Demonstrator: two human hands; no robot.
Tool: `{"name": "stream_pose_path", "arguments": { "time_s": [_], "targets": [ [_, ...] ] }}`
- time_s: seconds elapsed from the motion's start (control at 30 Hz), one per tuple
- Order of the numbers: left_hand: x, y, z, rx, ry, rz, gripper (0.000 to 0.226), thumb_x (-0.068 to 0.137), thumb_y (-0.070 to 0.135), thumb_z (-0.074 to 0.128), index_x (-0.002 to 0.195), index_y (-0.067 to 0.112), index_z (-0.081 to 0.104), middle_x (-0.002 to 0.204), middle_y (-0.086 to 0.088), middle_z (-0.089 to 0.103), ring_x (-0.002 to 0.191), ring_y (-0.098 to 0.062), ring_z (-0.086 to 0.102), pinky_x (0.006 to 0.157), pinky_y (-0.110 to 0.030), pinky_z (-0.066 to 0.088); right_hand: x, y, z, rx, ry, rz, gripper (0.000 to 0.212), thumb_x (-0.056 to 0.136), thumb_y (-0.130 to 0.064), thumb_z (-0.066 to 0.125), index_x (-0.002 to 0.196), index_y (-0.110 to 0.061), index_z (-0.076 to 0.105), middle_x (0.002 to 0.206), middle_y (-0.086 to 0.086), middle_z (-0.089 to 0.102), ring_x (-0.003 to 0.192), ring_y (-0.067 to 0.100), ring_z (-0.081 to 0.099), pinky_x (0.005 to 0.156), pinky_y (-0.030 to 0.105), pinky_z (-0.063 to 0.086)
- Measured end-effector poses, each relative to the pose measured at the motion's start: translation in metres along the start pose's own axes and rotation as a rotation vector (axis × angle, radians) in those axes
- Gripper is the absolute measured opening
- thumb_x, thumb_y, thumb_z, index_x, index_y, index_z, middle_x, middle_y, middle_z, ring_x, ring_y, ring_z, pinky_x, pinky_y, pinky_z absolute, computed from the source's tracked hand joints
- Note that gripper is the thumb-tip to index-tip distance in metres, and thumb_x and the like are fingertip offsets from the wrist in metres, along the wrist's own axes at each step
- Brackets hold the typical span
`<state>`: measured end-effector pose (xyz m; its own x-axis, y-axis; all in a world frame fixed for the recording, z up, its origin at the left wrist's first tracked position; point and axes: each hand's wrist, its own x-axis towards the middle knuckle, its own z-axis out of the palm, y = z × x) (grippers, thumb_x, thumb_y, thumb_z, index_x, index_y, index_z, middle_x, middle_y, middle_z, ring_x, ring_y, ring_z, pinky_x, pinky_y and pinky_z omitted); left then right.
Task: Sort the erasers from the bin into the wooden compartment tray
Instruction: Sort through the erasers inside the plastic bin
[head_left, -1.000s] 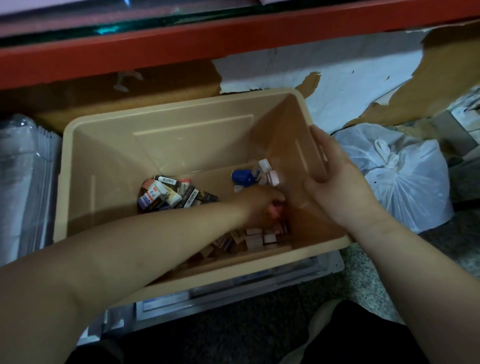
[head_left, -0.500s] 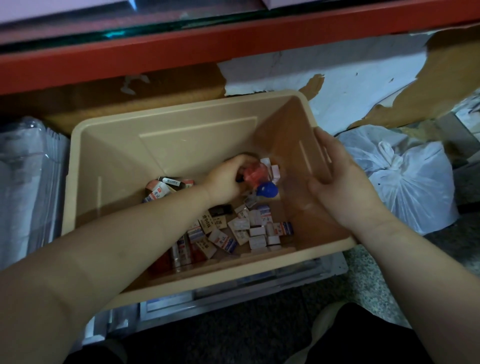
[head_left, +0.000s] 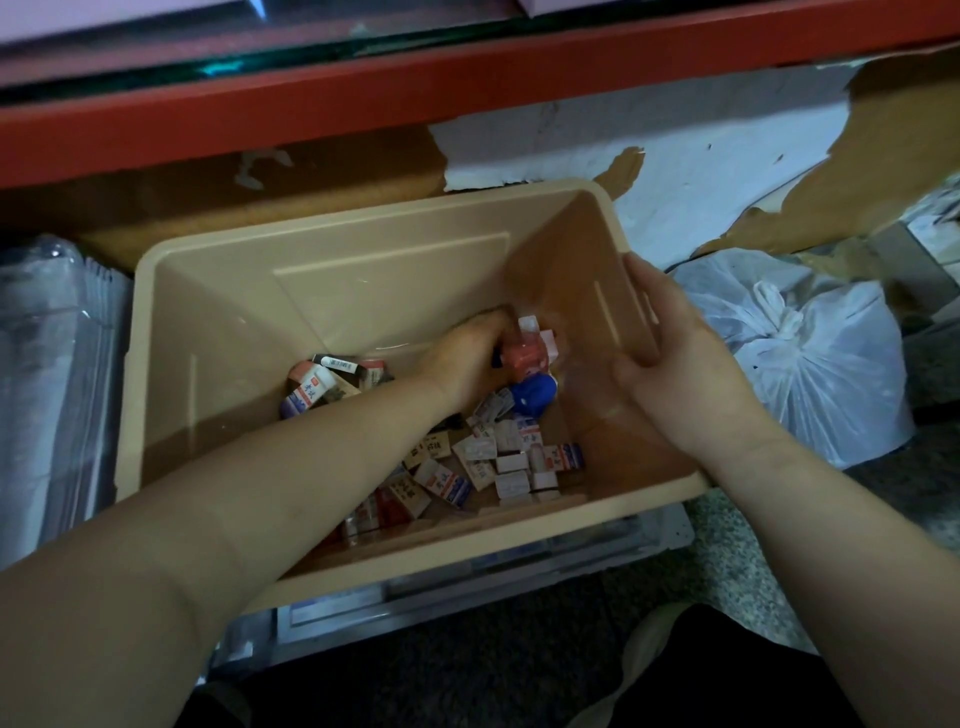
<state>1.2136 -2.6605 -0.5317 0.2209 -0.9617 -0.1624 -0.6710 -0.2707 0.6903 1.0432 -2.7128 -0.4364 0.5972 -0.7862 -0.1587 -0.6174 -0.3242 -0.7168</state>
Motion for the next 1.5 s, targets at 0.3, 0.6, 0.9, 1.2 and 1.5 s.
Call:
{"name": "stream_pose_path", "arguments": {
  "time_s": [0.3,0.6,0.9,1.2,1.5],
  "targets": [
    [-0.03,-0.007,-0.027,0.573,-0.247,0.466,0.017,0.067,0.023,0.063,0.074,0.009,0.069,0.078,-0.011,0.065,0.075,-0.031,0.063,0.067,-0.036,0.047,0.0,0.001,0.0,0.004,-0.007,0.005,0.073,0.084,-0.005,0.054,0.143,-0.03,0.018,0.14,0.002,0.042,0.12,0.019,0.048,0.08,0.011,0.032],
    [-0.039,-0.017,-0.016,0.646,-0.465,0.34,0.05,0.077,0.023,0.071,0.124,0.01,0.056,0.131,-0.008,0.054,0.119,-0.025,0.05,0.099,-0.031,0.029,-0.001,-0.001,0.0,0.005,-0.003,0.0,0.073,0.084,-0.005,0.054,0.143,-0.029,0.019,0.141,0.001,0.041,0.121,0.019,0.048,0.084,0.013,0.032],
    [-0.03,-0.011,0.003,0.918,-0.518,0.301,0.06,0.088,0.038,0.053,0.141,0.022,0.03,0.146,-0.003,0.024,0.133,-0.022,0.023,0.107,-0.032,0.019,-0.001,0.0,0.001,0.0,-0.002,0.004,0.073,0.084,-0.007,0.054,0.143,-0.03,0.019,0.139,0.003,0.043,0.119,0.02,0.049,0.079,0.009,0.031],
    [-0.031,-0.009,-0.006,0.868,-0.47,0.254,0.068,0.082,0.042,0.06,0.137,0.014,0.032,0.146,-0.004,0.023,0.134,-0.022,0.018,0.104,-0.026,0.006,0.0,-0.003,0.0,0.01,-0.005,-0.003,0.072,0.084,-0.007,0.053,0.143,-0.029,0.019,0.138,0.006,0.043,0.119,0.022,0.049,0.09,0.021,0.037],
    [-0.032,-0.002,-0.001,0.853,-0.452,0.246,0.049,0.088,0.037,0.052,0.133,0.02,0.04,0.138,0.002,0.038,0.131,-0.019,0.023,0.097,-0.028,0.014,-0.001,-0.004,0.001,0.008,0.009,-0.007,0.071,0.084,-0.008,0.053,0.143,-0.029,0.02,0.138,0.006,0.044,0.119,0.022,0.049,0.095,0.026,0.038]
  ]
}}
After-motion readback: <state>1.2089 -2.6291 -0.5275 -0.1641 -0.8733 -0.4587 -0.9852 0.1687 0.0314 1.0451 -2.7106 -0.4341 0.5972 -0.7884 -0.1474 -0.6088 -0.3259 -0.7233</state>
